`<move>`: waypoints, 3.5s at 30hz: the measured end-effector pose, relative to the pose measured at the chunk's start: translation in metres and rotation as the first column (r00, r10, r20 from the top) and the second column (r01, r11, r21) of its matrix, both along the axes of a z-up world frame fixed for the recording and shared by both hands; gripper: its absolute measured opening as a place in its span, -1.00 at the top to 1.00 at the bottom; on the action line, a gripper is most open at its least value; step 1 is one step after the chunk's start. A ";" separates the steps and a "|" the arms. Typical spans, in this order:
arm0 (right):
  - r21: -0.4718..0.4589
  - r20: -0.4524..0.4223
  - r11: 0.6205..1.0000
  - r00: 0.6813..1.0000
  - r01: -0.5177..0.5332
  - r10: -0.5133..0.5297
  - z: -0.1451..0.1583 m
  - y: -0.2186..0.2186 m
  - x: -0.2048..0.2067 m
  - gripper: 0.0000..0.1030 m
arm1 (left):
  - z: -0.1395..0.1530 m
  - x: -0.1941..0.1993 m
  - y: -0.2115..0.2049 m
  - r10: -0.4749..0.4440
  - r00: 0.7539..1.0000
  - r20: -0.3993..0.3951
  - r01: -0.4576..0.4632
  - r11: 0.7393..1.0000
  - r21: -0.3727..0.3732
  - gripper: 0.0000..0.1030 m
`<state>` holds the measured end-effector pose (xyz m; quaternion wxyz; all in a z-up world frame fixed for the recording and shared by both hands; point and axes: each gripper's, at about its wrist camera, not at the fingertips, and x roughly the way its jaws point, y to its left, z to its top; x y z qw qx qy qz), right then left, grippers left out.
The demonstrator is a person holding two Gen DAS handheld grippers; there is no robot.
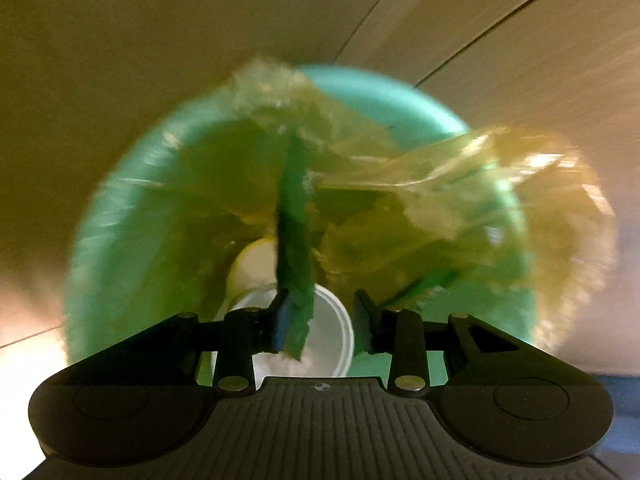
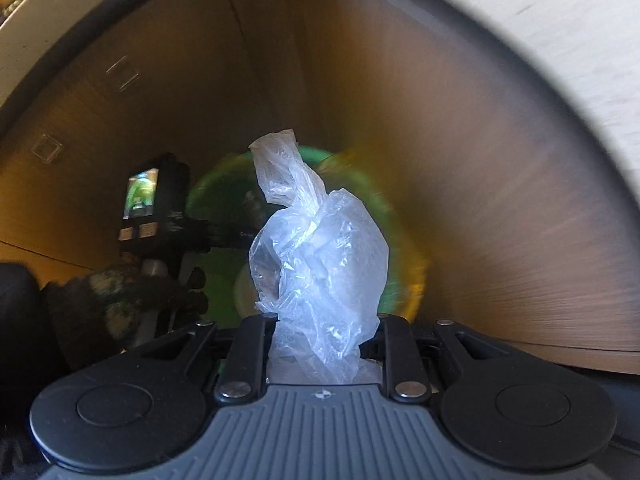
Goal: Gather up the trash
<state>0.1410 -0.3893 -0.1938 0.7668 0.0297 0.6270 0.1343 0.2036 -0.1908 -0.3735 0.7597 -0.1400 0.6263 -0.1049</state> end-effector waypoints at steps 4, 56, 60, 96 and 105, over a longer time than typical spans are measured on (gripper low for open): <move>0.097 -0.074 0.995 0.997 0.010 -0.003 -0.028 0.018 0.018 0.41 | 0.046 -0.030 0.021 -0.006 1.000 0.017 0.006 1.000 -0.011 0.27; 0.044 0.716 0.991 0.696 -0.127 0.057 0.230 0.182 -0.049 -1.00 | 0.433 -0.182 0.128 0.098 0.669 0.737 -0.381 0.897 0.226 0.75; 0.045 0.715 0.990 0.697 -0.131 0.060 0.230 0.181 -0.047 -1.00 | 0.432 -0.181 0.127 0.107 0.670 0.735 -0.383 0.898 0.219 0.75; 0.051 0.701 0.987 0.709 -0.151 0.072 0.227 0.181 -0.047 -1.00 | 0.429 -0.181 0.128 0.118 0.680 0.724 -0.377 0.902 0.208 0.75; 0.053 0.701 0.987 0.710 -0.149 0.069 0.226 0.180 -0.046 -1.00 | 0.428 -0.179 0.128 0.110 0.684 0.721 -0.368 0.905 0.211 0.75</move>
